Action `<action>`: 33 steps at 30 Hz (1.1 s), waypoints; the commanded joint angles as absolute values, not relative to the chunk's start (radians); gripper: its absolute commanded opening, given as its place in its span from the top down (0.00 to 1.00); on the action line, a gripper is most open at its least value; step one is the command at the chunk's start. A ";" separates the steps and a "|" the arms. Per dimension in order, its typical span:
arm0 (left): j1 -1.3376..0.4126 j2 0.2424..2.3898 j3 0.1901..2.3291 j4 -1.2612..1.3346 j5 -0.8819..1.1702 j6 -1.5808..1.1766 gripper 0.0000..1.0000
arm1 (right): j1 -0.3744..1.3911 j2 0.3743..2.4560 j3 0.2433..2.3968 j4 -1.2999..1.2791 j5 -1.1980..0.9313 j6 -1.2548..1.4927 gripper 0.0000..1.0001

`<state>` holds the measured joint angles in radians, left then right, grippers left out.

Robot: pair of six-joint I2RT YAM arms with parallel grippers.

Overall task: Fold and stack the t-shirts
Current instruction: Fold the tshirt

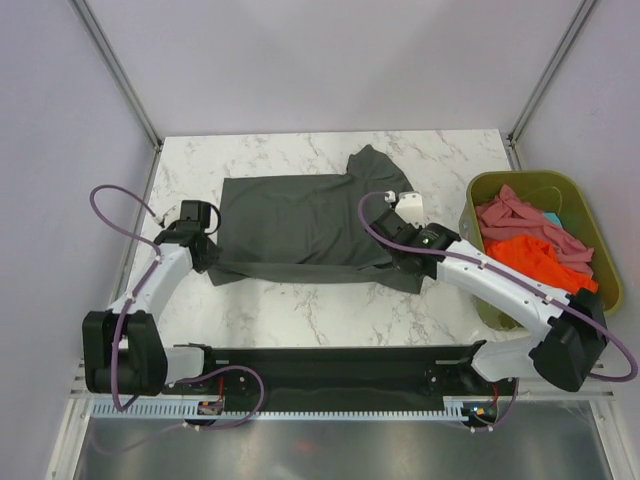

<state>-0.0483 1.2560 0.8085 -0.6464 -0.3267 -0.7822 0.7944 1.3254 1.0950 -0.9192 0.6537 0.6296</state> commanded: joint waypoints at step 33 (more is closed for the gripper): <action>-0.057 1.606 1.060 -0.551 -0.256 -0.657 0.92 | 0.673 1.710 1.381 -0.684 0.784 0.054 1.00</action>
